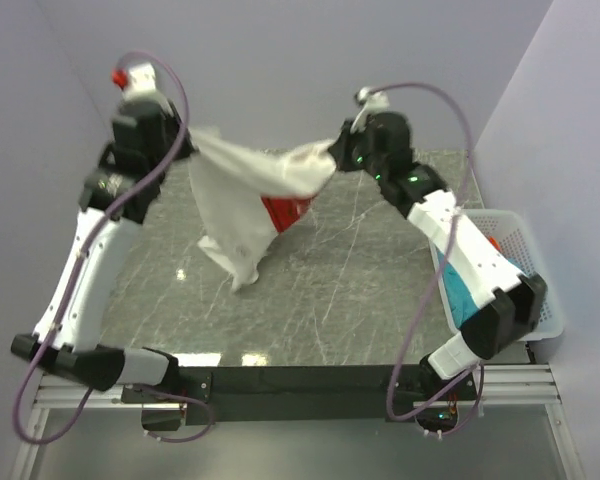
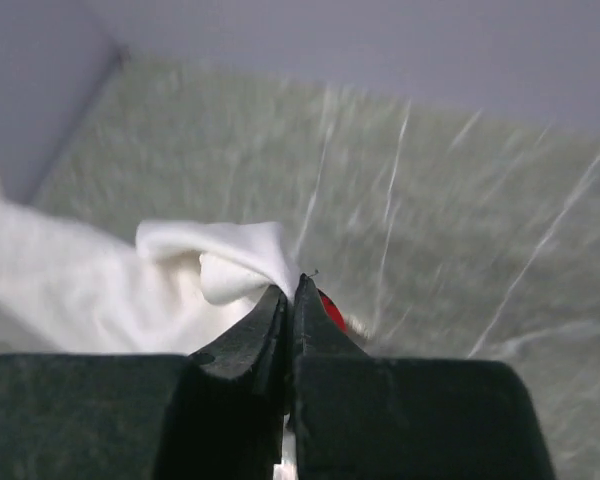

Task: Fold and stack the t-shirts
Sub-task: Flatten the tshirt out

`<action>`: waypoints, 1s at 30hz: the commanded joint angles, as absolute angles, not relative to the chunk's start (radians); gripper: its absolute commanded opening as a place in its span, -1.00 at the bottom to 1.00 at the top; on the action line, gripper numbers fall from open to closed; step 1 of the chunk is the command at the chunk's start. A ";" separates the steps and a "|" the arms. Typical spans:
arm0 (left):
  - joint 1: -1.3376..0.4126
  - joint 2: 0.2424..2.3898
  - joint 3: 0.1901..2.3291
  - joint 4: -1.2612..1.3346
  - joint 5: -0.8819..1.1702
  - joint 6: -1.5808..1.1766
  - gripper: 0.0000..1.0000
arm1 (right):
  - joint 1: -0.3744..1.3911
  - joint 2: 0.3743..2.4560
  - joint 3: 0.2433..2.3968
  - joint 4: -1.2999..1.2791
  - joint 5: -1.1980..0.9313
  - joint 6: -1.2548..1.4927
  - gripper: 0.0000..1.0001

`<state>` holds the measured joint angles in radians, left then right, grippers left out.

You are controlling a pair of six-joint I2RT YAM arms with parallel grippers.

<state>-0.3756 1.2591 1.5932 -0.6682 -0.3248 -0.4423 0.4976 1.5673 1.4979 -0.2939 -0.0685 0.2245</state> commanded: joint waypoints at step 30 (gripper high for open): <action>-0.252 0.387 0.684 -0.551 -0.316 -0.634 -0.99 | 0.609 0.925 0.667 -0.448 0.149 0.546 0.29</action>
<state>-0.2565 0.4271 0.6838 -0.6094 -0.2310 -0.6033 0.6357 0.8730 0.6487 -0.4812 0.0608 0.5533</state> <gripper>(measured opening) 0.013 0.638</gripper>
